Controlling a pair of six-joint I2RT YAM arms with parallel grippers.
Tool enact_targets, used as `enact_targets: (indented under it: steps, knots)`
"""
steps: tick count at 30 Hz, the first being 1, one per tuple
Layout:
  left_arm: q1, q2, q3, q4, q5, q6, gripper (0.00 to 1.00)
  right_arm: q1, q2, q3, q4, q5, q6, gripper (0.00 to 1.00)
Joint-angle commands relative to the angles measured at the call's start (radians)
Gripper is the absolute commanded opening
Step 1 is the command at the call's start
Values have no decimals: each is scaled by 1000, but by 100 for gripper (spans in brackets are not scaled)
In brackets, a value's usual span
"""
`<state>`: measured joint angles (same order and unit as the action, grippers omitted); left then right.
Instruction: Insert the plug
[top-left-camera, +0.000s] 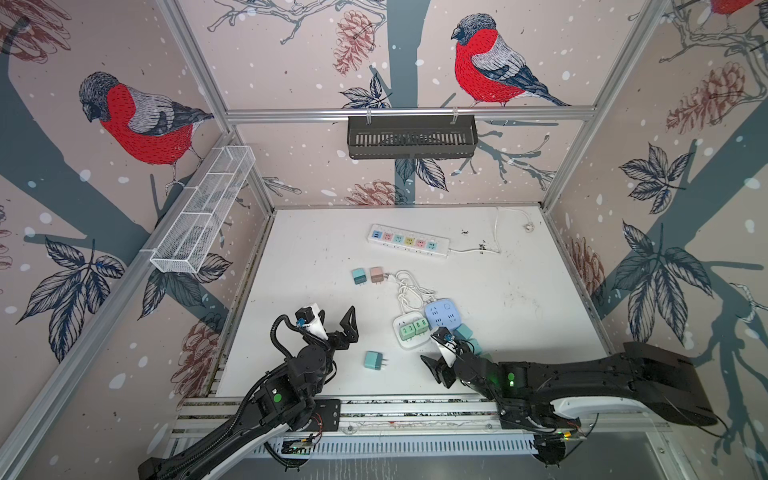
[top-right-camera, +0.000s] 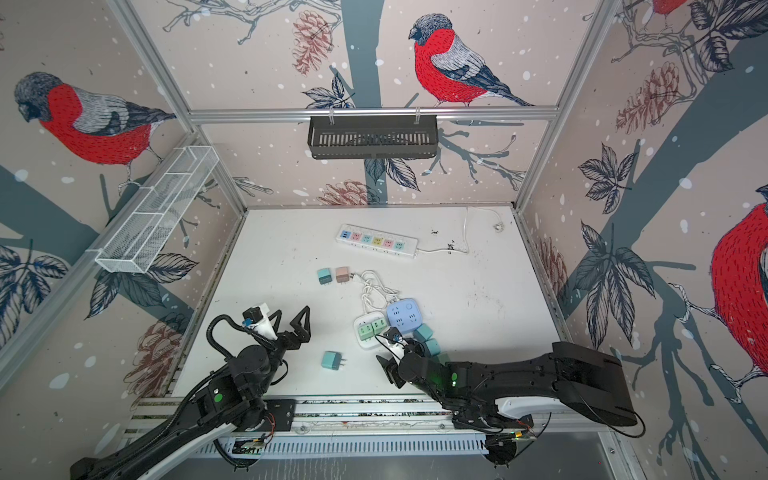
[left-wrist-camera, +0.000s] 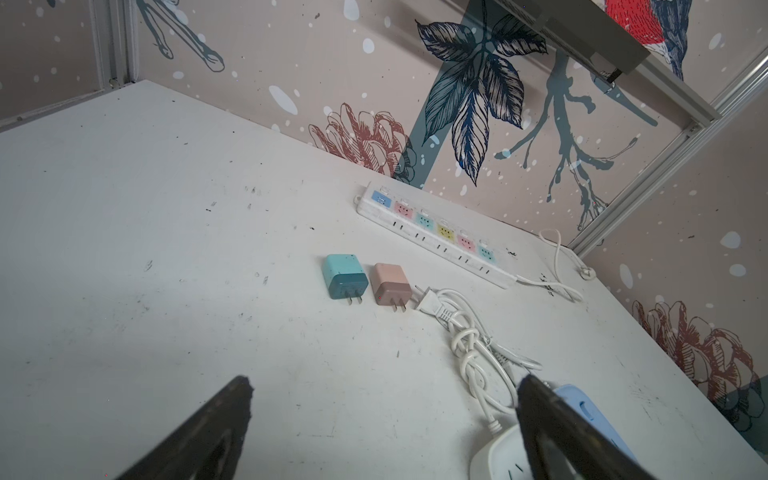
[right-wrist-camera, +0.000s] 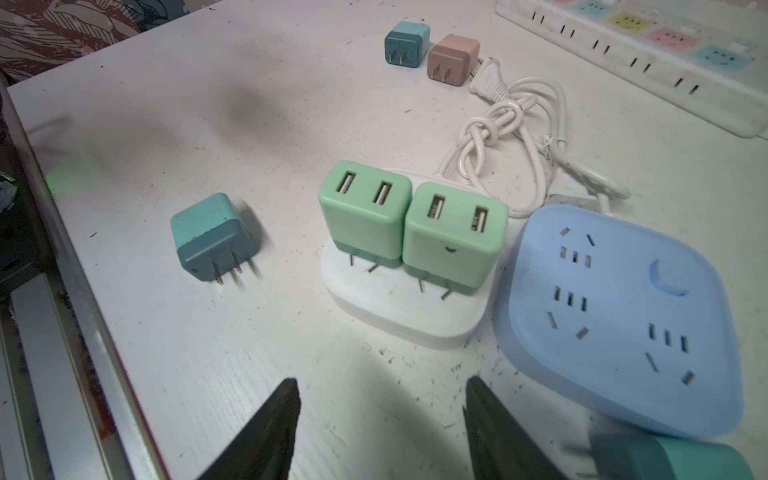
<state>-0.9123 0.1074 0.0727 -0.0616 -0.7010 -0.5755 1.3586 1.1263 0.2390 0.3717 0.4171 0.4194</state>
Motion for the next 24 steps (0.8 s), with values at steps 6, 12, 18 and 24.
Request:
enact_targets:
  steps: [6, 12, 18, 24]
  knots:
    - [1, 36, -8, 59, -2, 32, 99, -147, 80, -13, 135, -172, -57, 64]
    - [1, 48, -7, 80, -27, 50, 99, -177, 194, 34, 192, -213, -97, 64]
    - [1, 13, -7, 62, -46, 50, 99, -216, 359, 109, 233, -224, -109, 64]
    - [1, -37, -14, 49, -43, 62, 99, -205, 499, 205, 242, -221, -152, 67]
